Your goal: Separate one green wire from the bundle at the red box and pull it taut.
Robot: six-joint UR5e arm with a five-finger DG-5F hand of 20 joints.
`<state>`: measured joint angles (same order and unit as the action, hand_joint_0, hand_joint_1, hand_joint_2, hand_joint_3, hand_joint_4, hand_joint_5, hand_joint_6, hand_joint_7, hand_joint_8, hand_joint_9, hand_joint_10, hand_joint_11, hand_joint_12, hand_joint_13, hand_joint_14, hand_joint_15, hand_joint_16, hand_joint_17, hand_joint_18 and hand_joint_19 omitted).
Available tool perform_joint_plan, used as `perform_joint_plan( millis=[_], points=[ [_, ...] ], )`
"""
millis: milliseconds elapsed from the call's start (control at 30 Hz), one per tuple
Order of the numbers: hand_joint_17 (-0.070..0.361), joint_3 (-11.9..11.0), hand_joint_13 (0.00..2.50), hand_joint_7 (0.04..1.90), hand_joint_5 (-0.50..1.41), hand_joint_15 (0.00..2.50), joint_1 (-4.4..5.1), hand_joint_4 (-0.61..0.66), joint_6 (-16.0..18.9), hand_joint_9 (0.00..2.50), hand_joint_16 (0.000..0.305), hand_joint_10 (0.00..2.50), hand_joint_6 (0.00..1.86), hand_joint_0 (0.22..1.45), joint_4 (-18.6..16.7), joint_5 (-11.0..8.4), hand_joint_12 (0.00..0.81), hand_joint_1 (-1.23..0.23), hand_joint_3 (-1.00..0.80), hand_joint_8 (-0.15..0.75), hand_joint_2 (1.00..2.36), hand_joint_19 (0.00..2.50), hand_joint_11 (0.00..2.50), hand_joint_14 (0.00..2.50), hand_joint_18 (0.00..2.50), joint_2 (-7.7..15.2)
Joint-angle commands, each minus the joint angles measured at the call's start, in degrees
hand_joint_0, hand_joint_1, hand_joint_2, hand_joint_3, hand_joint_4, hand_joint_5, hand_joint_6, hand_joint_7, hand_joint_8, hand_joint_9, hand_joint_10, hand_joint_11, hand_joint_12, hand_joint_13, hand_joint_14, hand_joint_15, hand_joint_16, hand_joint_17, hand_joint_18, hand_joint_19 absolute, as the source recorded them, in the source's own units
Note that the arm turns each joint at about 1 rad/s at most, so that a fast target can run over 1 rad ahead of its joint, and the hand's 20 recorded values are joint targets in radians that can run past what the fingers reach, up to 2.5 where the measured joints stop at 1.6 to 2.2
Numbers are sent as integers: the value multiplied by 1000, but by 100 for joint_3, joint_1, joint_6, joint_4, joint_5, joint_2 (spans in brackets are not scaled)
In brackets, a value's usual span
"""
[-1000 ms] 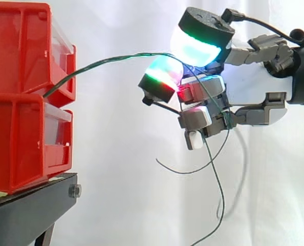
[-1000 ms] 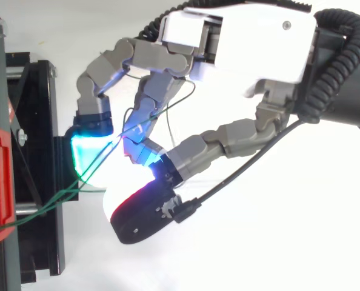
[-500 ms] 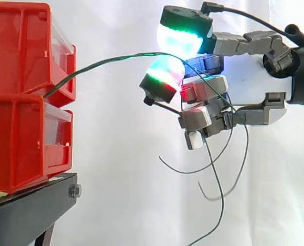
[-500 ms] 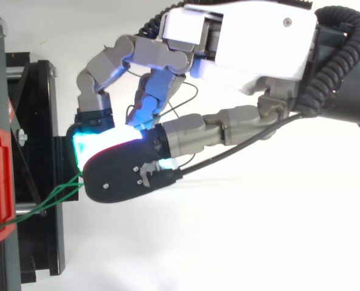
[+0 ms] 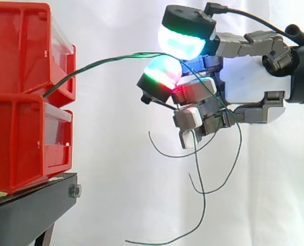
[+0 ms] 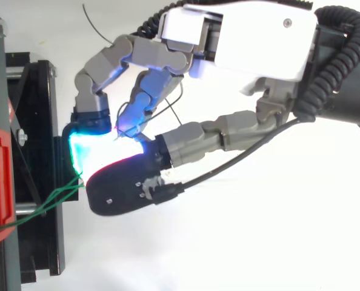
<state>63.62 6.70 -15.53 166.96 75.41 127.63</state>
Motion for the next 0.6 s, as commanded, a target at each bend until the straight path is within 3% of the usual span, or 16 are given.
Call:
perform_joint_plan(
  millis=[0, 167, 267, 367, 467, 533, 567],
  points=[
    [124, -7, 876, 942, -203, 902, -2, 63, -3, 990, 55, 3, 949, 760, -6, 0, 389, -934, -439, 262, 1006, 695, 1554, 26, 723, -1],
    [122, -7, 867, 947, -198, 884, -2, 62, -3, 997, 54, 5, 943, 761, -6, 0, 389, -940, -500, 261, 1000, 681, 1521, 26, 725, -1],
    [121, -7, 864, 948, -197, 890, -2, 69, -3, 1011, 54, 8, 940, 673, -6, 0, 391, -946, -500, 265, 1000, 708, 1525, 26, 715, -1],
    [128, -7, 887, 962, -186, 906, -2, 93, -3, 1095, 57, 7, 925, 530, -6, 0, 409, -791, -500, 287, 1000, 739, 1509, 26, 713, -1],
    [134, -7, 920, 950, -181, 908, -2, 100, -12, 1132, 59, 5, 916, 503, -6, 0, 418, -682, -500, 301, 1000, 751, 1510, 25, 727, -1],
    [130, -7, 939, 976, -178, 917, -2, 96, -12, 1169, 58, 7, 906, 527, -15, 0, 412, -489, -500, 288, 1000, 771, 1511, 26, 721, -1],
    [129, -7, 939, 973, -177, 919, -2, 93, -12, 1172, 57, 8, 905, 532, -23, 0, 406, -471, -500, 281, 1000, 772, 1520, 25, 719, 8]
  ],
)
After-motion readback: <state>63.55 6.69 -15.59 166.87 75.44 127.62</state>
